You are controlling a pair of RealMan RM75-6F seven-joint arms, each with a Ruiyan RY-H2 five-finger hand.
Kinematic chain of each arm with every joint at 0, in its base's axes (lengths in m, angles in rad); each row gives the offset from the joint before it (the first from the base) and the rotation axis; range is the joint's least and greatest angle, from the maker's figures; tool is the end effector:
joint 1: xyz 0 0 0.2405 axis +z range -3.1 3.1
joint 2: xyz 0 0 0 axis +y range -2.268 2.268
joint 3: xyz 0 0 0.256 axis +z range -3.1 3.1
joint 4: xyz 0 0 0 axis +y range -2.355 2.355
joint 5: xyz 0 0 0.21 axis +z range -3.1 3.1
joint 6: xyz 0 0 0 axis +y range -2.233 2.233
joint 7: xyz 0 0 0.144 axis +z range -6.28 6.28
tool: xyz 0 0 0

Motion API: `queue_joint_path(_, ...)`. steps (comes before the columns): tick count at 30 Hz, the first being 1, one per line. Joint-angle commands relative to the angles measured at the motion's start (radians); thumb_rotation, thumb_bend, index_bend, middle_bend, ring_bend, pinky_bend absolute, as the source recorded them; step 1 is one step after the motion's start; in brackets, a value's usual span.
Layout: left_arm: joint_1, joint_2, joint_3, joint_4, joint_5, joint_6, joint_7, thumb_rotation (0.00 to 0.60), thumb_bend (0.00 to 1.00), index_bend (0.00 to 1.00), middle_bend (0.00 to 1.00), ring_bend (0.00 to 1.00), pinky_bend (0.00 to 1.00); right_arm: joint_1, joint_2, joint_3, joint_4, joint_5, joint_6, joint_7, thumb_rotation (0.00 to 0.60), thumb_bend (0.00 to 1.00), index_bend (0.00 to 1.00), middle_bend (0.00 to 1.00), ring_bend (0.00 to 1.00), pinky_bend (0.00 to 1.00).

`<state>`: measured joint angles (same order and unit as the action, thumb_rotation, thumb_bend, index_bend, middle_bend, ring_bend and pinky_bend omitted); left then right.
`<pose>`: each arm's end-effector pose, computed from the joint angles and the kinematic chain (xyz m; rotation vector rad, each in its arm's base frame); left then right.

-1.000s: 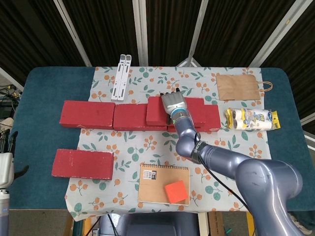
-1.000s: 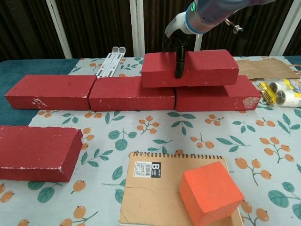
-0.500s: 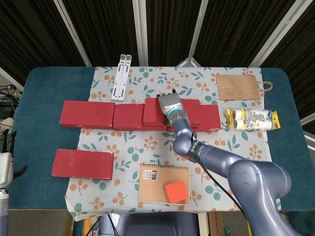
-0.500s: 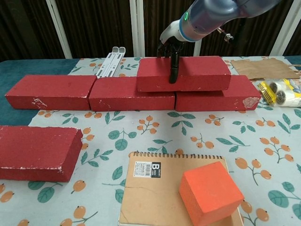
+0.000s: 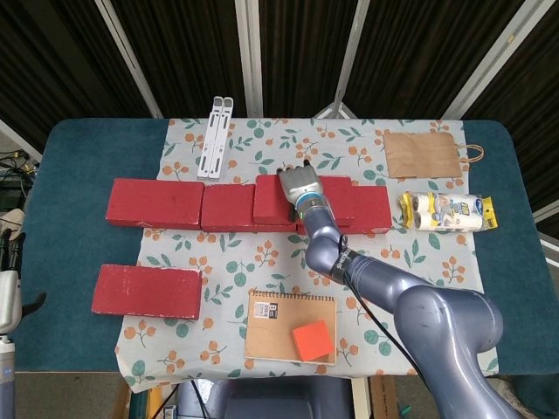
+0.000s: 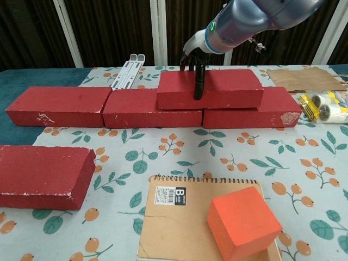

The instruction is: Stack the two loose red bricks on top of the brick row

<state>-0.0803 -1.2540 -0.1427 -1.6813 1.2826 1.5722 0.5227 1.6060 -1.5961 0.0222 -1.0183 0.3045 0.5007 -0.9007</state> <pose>-0.3051 0.1920 0.1440 -1.2181 -0.7033 -0.6032 0.0018 -0.4823 -0.0239 1.8998 -1.0334 0.4399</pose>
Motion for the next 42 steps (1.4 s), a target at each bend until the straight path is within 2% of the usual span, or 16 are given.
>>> queue_joint_path(1, -0.001, -0.001, 0.002, -0.001, 0.000, -0.001, 0.002, 0.600, 0.00, 0.07, 0.00, 0.00, 0.07, 0.000, 0.001, 0.000, -0.002, -0.005, -0.002, 0.005, 0.600, 0.03, 0.23, 0.27, 0.24, 0.00)
queue_joint_path(9, -0.001, 0.000, 0.002, -0.002, 0.000, 0.003, 0.000, 0.600, 0.00, 0.07, 0.00, 0.00, 0.07, 0.002, -0.002, -0.005, -0.007, -0.015, 0.004, 0.018, 0.600, 0.03, 0.23, 0.27, 0.23, 0.00)
queue_joint_path(14, 0.000, 0.002, 0.004, -0.003, 0.001, 0.004, -0.002, 0.600, 0.00, 0.07, 0.00, 0.00, 0.07, 0.003, -0.009, -0.007, -0.002, -0.015, 0.004, 0.024, 0.600, 0.03, 0.19, 0.26, 0.17, 0.00)
queue_joint_path(23, -0.002, 0.003, 0.003, 0.001, -0.004, 0.006, -0.002, 0.600, 0.00, 0.07, 0.00, 0.00, 0.07, 0.011, -0.004, -0.011, -0.008, 0.000, -0.003, 0.029, 0.600, 0.03, 0.00, 0.08, 0.00, 0.00)
queue_joint_path(28, -0.001, 0.003, 0.001, 0.001, -0.009, 0.008, -0.003, 0.600, 0.00, 0.07, 0.00, 0.00, 0.07, 0.017, 0.003, -0.014, -0.020, 0.005, 0.001, 0.032, 0.600, 0.03, 0.00, 0.03, 0.00, 0.00)
queue_joint_path(35, -0.001, 0.003, 0.002, 0.000, -0.007, 0.011, -0.004, 0.600, 0.00, 0.07, 0.00, 0.00, 0.07, 0.024, 0.014, -0.017, -0.040, 0.008, 0.009, 0.035, 0.600, 0.03, 0.00, 0.02, 0.00, 0.00)
queue_joint_path(42, 0.000, 0.006, 0.001, -0.001, -0.010, 0.013, -0.009, 0.600, 0.00, 0.07, 0.00, 0.00, 0.07, 0.035, 0.066, -0.020, -0.110, 0.001, 0.019, 0.042, 0.600, 0.04, 0.00, 0.01, 0.00, 0.00)
